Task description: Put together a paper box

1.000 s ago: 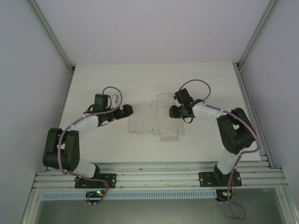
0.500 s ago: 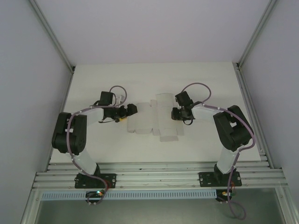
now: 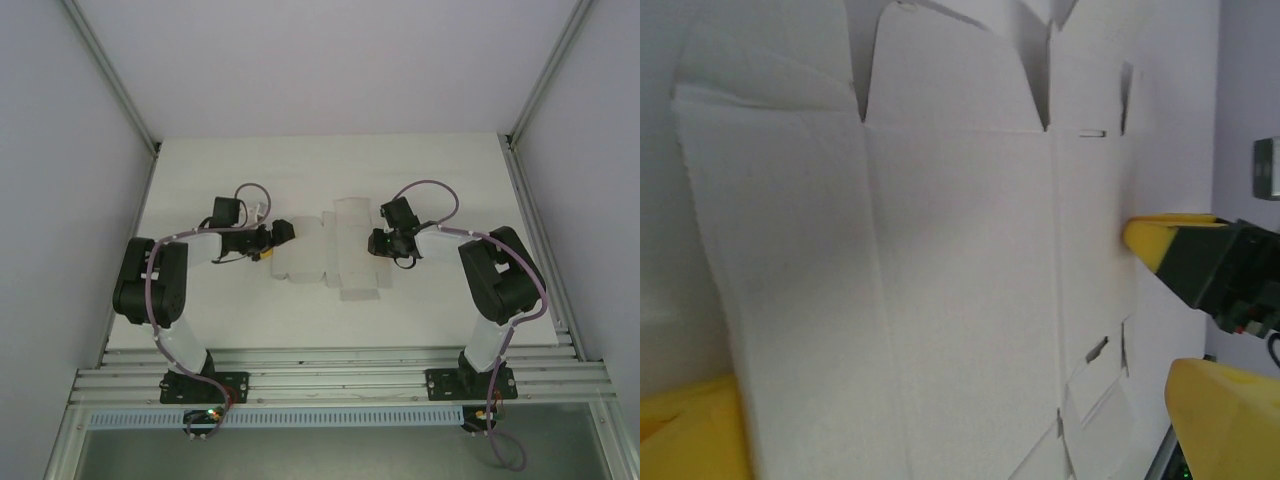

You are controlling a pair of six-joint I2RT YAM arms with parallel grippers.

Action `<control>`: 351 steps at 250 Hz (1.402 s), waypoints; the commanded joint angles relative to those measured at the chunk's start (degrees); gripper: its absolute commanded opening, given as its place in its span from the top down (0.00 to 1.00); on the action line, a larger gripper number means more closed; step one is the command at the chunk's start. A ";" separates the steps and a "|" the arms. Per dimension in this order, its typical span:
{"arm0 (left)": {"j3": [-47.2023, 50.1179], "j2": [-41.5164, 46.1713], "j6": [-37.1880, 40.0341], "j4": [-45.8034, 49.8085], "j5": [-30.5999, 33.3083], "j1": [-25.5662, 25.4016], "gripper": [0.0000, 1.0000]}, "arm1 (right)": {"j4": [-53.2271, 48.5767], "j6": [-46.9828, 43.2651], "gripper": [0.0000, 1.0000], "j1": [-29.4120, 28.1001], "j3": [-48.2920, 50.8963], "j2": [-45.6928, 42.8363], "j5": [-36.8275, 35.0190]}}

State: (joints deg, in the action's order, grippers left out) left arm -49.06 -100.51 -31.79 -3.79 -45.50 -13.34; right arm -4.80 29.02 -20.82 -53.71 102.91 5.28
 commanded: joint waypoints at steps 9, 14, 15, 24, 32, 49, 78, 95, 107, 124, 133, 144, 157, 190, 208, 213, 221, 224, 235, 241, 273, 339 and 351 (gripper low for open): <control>2.74 -0.04 -3.30 -6.86 -6.78 -1.04 0.01 | -6.36 1.89 0.75 0.69 4.31 5.24 -0.41; 2.90 0.34 -3.23 -7.04 -6.58 -1.05 0.01 | -5.86 2.06 0.75 0.83 4.57 5.17 -0.09; 2.91 0.42 -3.25 -7.07 -6.51 -1.06 0.01 | -5.72 2.08 0.75 0.80 4.62 5.14 -0.05; 3.05 0.95 -3.13 -7.29 -6.50 -1.06 0.01 | -4.66 1.86 0.75 0.87 5.02 5.26 0.78; 3.03 1.13 -3.26 -7.65 -6.77 -1.09 0.03 | -4.23 1.93 0.74 0.91 5.25 5.28 1.09; 2.74 1.23 -3.89 -8.58 -7.49 -1.27 0.06 | -2.68 1.74 0.74 1.00 5.79 5.23 2.26; 2.36 0.98 -4.29 -11.27 -8.01 -2.35 0.17 | 0.82 1.23 0.74 1.21 6.60 5.37 5.44; 0.67 0.21 -2.97 -8.47 -6.91 -2.88 0.31 | 2.38 0.98 0.73 1.22 6.78 5.46 7.14; -0.40 -0.10 -1.63 -6.63 -6.55 -3.20 0.39 | 3.61 0.88 0.73 1.26 7.03 5.45 7.57; -1.23 0.01 -0.28 -4.13 -4.89 -3.32 0.50 | 4.06 0.87 0.74 1.44 7.17 5.21 7.82; -1.71 0.25 0.48 -2.85 -4.54 -3.33 0.56 | 4.58 0.84 0.74 1.55 7.59 4.85 7.65; -1.92 0.86 1.42 -1.97 -4.26 -3.53 0.60 | 5.33 0.69 0.74 1.82 8.32 3.92 7.74; -2.16 1.96 2.50 -0.88 -3.68 -3.51 0.65 | 6.16 0.42 0.73 2.31 9.14 2.60 8.43; -2.95 4.15 3.95 0.80 -2.71 -3.88 0.81 | 6.49 -0.21 0.71 4.04 10.62 -2.57 9.35; -3.45 5.25 4.51 1.07 -2.60 -4.14 0.91 | 7.27 -0.61 0.70 5.05 11.64 -6.56 10.47; -3.71 5.60 4.79 1.19 -2.53 -4.31 0.91 | 7.30 -0.77 0.69 5.29 11.91 -7.74 10.59; -4.29 6.21 5.29 2.36 -2.46 -4.40 0.93 | 7.05 -0.83 0.67 5.69 12.26 -9.76 10.61; -4.51 6.47 5.58 2.65 -2.48 -4.49 0.94 | 6.81 -0.98 0.66 5.92 12.39 -10.62 10.66; -4.78 7.52 6.65 2.83 -2.73 -4.91 0.95 | 6.75 -0.93 0.64 6.59 13.20 -13.78 11.00; -4.87 8.22 6.92 3.01 -2.47 -5.13 0.96 | 6.97 -0.98 0.63 7.13 13.80 -15.62 11.28; -5.30 12.11 7.38 3.52 -3.32 -5.33 1.00 | 7.17 -0.33 0.48 11.20 17.41 -27.27 15.35; -4.25 22.16 -0.93 -9.66 -10.02 -6.04 1.00 | 10.93 2.91 0.16 20.65 22.97 -43.70 28.80; -4.59 23.60 -2.26 -11.10 -11.26 -6.16 1.00 | 12.79 4.02 0.10 21.24 23.02 -43.79 31.92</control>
State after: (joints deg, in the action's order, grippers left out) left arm -52.71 -81.10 -29.41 -6.90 -50.87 -19.03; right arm 4.97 30.50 -1.28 -31.44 60.20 26.92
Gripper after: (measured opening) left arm 0.069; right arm 0.847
